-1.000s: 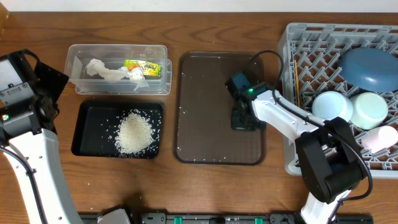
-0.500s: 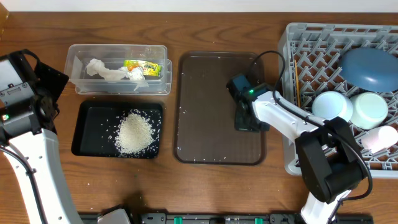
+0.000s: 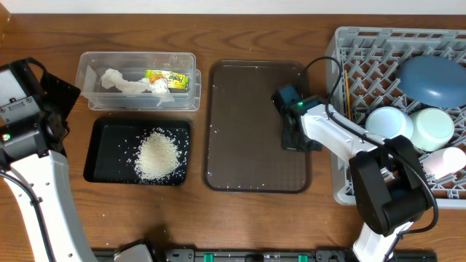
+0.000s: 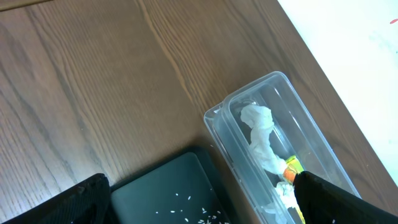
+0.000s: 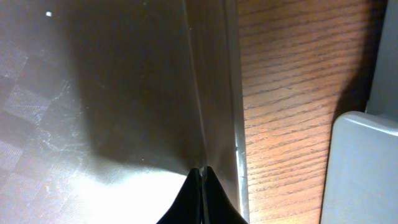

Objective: Sort waste into correct bins and load items into the dishwasher rack
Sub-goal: 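Carry the wooden stick to the rack's left edge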

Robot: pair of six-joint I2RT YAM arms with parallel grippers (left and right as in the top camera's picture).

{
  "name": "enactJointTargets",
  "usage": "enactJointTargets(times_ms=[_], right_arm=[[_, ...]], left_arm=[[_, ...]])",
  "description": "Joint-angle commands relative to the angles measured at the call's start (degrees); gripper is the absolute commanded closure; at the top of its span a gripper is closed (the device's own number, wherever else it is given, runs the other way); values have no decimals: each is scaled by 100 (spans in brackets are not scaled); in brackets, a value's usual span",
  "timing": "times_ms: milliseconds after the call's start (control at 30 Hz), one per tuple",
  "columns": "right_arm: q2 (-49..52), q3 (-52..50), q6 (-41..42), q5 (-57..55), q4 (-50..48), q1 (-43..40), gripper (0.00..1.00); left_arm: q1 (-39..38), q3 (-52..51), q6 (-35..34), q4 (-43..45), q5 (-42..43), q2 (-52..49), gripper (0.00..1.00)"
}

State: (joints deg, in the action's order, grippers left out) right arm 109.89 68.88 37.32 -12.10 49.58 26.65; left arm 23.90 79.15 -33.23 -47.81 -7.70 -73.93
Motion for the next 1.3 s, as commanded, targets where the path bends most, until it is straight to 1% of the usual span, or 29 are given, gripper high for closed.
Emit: enactJointTargets(times_ms=[0, 333, 833, 967, 1167, 1233, 1267], right_arm=[[31, -55, 74, -210, -7, -39, 98], [31, -116, 79, -260, -9, -39, 99], [-63, -35, 208, 90, 109, -35, 99], [-564, 68, 205, 120, 345, -35, 99], [-2116, 74, 136, -57, 728, -39, 98], [-2662, 74, 138, -149, 898, -39, 92], [-2931, 74, 140, -166, 992, -37, 85]], left_arm=[[24, 57, -28, -15, -50, -22, 4], [24, 57, -28, -15, -50, -22, 4], [24, 57, -28, -15, -50, -22, 4], [26, 57, -28, -15, -50, -22, 4], [24, 57, -28, -15, -50, -22, 4], [26, 57, -28, -15, -50, -22, 4], [24, 57, -28, -15, -50, -22, 4]])
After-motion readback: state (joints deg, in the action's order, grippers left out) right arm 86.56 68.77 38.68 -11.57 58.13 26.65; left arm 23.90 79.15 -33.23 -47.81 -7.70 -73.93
